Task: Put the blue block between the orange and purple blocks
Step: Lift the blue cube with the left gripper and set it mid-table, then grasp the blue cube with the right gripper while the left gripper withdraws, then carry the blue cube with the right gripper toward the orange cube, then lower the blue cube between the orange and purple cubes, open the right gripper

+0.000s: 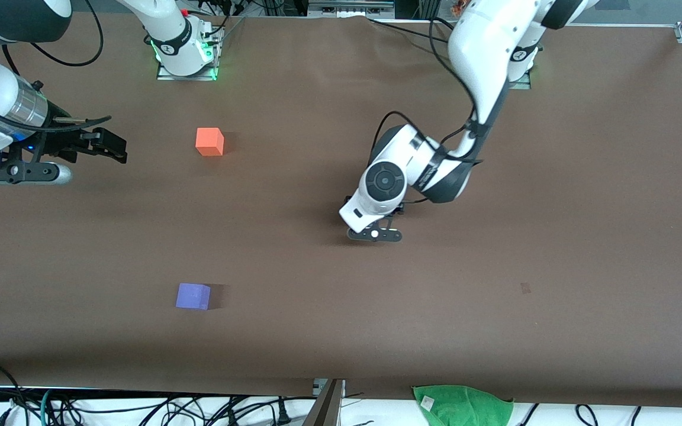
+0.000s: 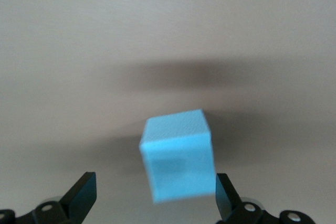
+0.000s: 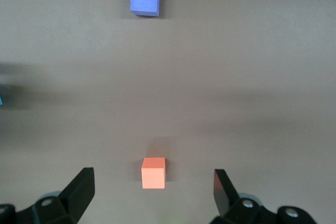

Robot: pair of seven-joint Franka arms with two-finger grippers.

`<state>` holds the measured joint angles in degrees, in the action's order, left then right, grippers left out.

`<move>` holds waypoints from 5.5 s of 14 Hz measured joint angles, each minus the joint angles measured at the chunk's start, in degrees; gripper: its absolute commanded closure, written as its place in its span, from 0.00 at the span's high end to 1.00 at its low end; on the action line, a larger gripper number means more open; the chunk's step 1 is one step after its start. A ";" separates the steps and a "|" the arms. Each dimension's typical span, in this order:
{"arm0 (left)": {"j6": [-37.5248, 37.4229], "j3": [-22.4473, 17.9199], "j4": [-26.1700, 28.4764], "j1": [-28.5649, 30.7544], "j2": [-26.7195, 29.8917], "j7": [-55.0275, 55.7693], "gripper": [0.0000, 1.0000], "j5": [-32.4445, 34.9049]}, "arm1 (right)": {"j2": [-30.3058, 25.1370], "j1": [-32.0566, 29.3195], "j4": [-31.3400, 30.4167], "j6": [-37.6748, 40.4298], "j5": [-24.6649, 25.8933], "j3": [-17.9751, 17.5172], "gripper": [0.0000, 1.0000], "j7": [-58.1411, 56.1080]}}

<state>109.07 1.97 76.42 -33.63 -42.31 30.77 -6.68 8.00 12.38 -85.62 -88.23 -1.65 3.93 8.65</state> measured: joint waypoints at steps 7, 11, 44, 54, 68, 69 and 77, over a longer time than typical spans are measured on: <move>-23.74 -0.55 -1.01 12.92 24.30 -7.09 1.00 4.74 | 7.05 1.67 -0.33 -6.48 0.04 -1.89 1.00 -0.29; -29.40 -0.66 0.32 21.65 30.97 -20.35 1.00 4.84 | 14.59 8.42 -0.62 -12.74 -0.23 -2.68 1.00 0.10; -14.75 0.96 16.02 36.34 39.80 -33.68 1.00 7.10 | 43.48 36.65 8.80 -52.63 2.52 -1.31 0.20 40.46; -15.38 1.11 16.02 36.10 39.90 -33.66 1.00 7.10 | 20.66 16.52 -17.00 -45.39 -0.65 -0.48 0.20 13.98; -16.02 3.43 16.02 36.01 40.36 -33.47 1.00 7.12 | 10.58 13.27 -43.43 -60.92 -4.50 6.13 0.25 9.39; -16.05 3.44 16.02 36.02 40.36 -33.47 1.00 7.12 | 11.03 13.27 -43.43 -61.33 -4.65 6.13 0.29 9.39; -16.30 3.44 16.02 36.02 40.37 -33.47 1.00 7.12 | 10.36 13.29 -42.14 -61.54 -4.96 6.07 1.00 9.22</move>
<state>92.77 5.41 92.44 2.38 -1.94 -2.70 0.44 18.36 25.67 -127.76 -149.76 -6.61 10.01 17.88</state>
